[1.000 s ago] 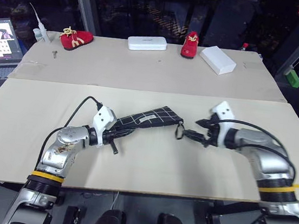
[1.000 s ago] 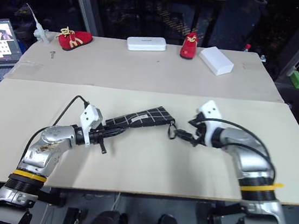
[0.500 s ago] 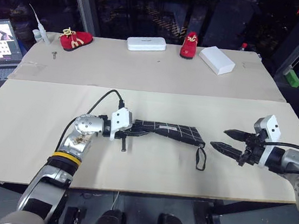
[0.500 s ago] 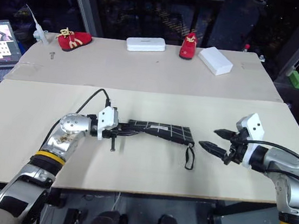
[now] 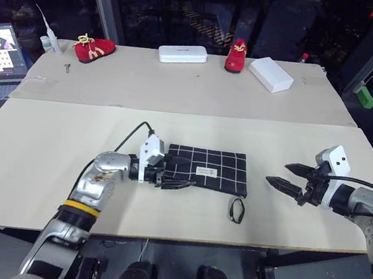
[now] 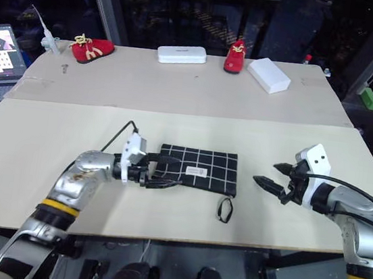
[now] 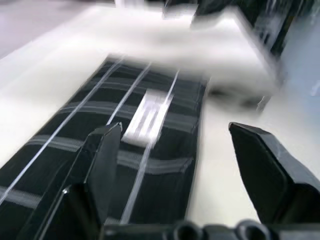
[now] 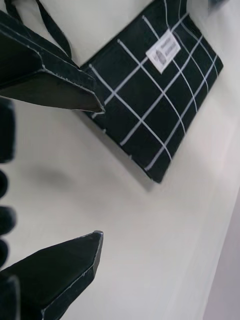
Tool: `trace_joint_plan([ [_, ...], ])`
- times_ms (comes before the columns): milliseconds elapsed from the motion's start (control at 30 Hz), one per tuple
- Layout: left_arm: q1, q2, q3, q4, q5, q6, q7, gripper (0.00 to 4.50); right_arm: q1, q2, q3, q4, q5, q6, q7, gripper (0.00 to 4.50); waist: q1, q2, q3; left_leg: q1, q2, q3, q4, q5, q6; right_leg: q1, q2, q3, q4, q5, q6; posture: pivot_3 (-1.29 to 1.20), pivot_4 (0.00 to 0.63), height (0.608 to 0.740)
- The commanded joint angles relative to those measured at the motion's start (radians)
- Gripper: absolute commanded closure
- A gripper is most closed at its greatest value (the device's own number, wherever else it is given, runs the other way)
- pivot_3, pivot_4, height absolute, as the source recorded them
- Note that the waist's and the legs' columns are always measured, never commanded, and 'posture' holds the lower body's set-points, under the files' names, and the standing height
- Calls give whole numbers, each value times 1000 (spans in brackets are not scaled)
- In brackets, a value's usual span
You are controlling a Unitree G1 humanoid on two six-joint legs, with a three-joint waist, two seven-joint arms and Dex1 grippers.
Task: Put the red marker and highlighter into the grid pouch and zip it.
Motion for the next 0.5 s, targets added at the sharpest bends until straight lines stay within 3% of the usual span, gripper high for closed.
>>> trace_joint_plan([
  [33,55,69,130,-82,-40,162,153,976,-42,-6,-25,41,7,-51,11,299,-5,0,0,1,0,0,0,0,0,1,0,0,0,0,0,0,150,740],
  [300,289,138,430,-160,-56,189,395,976,-84,36,-24,196,-5,-141,8,299,-10,0,0,0,1,1,0,0,0,0,1,1,-1,0,0,0,150,740],
  [500,327,114,513,-164,-71,178,470,976,-133,67,17,283,-35,-171,-1,299,7,0,0,1,-1,0,0,0,0,1,-2,0,-1,0,0,0,150,740],
])
